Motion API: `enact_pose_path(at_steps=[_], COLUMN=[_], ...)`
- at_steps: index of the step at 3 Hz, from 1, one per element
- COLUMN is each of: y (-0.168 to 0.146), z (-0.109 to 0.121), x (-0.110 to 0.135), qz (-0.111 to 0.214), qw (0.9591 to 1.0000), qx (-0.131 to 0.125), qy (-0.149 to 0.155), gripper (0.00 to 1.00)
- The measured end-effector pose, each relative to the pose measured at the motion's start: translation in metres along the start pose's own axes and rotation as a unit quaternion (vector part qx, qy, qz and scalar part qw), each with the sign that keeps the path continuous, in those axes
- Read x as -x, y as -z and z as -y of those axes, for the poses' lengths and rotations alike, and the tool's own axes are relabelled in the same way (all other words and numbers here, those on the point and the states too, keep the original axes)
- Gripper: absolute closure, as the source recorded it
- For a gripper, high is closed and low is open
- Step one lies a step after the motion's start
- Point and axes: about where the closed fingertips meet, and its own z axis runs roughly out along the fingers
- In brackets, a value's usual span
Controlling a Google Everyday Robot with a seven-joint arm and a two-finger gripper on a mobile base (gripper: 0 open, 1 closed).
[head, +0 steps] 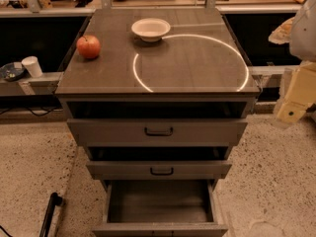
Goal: Close bottom drawer
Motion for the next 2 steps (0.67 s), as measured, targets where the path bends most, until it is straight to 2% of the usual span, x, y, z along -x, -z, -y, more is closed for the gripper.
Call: enact_pose_path(at_steps=[1, 2], y=[0.0, -0.071], z=[0.0, -0.027], x=[0.0, 0.0], qz=[0.0, 0.062], qw=[1.0, 0.996], qx=[0.0, 0.057], qy=[0.0, -0.03], gripper=[0.0, 0.0])
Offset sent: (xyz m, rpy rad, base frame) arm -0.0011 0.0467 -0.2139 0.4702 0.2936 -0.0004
